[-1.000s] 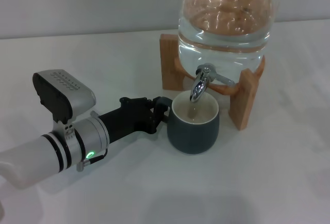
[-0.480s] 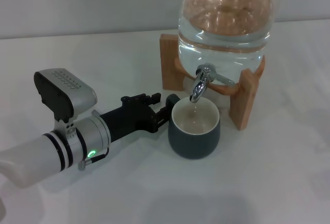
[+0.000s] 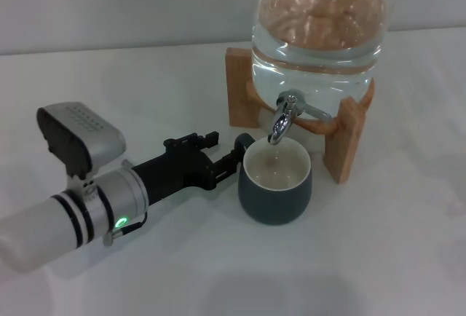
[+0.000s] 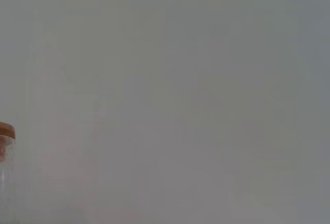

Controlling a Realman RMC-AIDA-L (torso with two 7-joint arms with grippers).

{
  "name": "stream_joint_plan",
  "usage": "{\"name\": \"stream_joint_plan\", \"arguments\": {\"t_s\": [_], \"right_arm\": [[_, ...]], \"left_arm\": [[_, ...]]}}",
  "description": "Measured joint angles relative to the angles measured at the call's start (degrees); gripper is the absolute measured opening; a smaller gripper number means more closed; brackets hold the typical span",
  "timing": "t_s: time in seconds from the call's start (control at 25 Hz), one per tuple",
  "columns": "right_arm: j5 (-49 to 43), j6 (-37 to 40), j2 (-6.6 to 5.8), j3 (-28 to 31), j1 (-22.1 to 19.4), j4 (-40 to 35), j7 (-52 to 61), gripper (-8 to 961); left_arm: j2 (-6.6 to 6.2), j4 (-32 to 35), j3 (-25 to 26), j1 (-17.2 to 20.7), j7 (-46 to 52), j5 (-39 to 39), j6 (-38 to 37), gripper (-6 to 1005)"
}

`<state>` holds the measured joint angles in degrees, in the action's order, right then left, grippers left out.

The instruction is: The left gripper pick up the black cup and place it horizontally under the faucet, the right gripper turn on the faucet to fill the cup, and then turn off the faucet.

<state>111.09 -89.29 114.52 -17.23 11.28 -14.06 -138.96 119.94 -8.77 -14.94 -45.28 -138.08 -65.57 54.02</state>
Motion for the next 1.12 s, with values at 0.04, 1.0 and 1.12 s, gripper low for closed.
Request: {"name": "stream_joint_plan", "arguments": {"t_s": [0.04,1.0,1.12], "right_arm": [[0.0,0.0,0.0,0.0,0.0,0.0,0.0,787],[-2.6,-1.8,-0.62,-2.3,-3.7,-7.4,6.0,784],[-7.4,-4.3,-0.8,-2.9,-4.4,-12.8,11.6,784]], "left_arm": [[-0.05,0.1,0.0,0.4,-0.1,0.0,0.7,560],[-0.66,13.4,-0.1,15.0,4.2,0.3,21.2,559],[-0.71,17.7,0.0,20.0,7.5,-5.4,26.0,558]]}}
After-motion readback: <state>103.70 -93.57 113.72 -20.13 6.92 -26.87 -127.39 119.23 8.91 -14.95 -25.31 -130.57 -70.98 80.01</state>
